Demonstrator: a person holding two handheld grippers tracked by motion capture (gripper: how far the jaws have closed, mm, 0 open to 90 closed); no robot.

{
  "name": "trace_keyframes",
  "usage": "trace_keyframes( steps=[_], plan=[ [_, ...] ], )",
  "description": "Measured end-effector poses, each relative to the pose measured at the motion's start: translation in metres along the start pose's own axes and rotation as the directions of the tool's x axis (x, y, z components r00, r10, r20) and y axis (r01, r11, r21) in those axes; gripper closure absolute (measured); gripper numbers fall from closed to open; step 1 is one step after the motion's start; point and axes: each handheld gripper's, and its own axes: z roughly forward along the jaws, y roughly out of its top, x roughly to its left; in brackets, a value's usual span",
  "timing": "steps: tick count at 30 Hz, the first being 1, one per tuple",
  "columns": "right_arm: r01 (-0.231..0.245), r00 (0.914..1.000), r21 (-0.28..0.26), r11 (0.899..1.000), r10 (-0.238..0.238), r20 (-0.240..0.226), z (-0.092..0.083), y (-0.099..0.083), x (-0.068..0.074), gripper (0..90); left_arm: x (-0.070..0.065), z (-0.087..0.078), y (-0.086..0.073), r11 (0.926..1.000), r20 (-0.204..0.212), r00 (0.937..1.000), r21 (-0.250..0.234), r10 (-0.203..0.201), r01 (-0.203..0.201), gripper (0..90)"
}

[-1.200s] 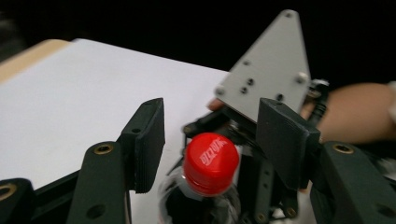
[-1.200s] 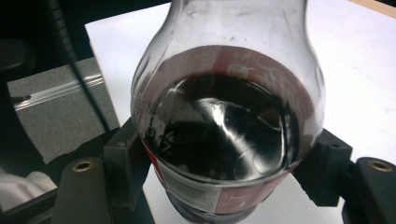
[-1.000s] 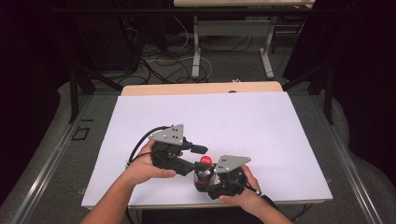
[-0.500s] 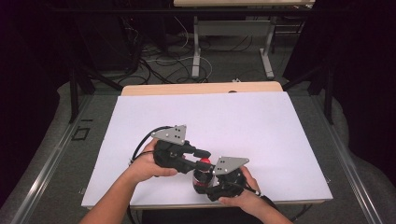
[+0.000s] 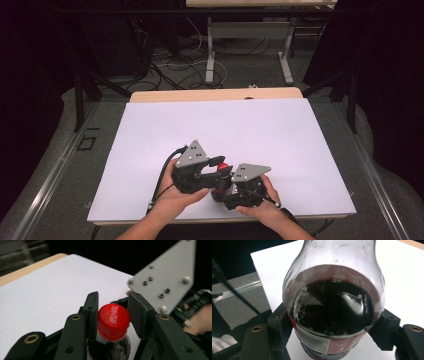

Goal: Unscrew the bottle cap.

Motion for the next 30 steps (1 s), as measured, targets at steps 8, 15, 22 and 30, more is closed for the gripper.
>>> trace_keyframes(
  steps=[8, 15, 22, 30],
  plan=[
    [-0.003, 1.0, -0.008, 1.0, 0.003, 0.007, 0.001, -0.001, -0.001, 29.0, -0.006, 0.003, -0.003, 0.9999, -0.048, 0.9988, -0.014, -0.001, 0.0, 54.0],
    [0.0, 1.0, -0.012, 1.0, 0.0, -0.001, -0.001, 0.0, -0.002, 28.9, 0.014, -0.015, 0.008, 0.9997, 0.067, 0.9977, -0.022, 0.01, -0.008, 40.8],
    [0.022, 0.9994, -0.009, 1.0, -0.023, -0.026, 0.0, 0.001, 0.003, 28.9, 0.043, -0.014, 0.018, 0.9887, 0.332, 0.9362, 0.054, 0.114, -0.14, 41.1],
    [0.067, 0.9959, -0.013, 0.998, -0.068, -0.06, 0.001, 0.002, 0.007, 28.9, 0.06, 0.003, 0.006, 0.9694, 0.524, 0.8352, 0.068, 0.166, -0.236, 44.7]
  ],
)
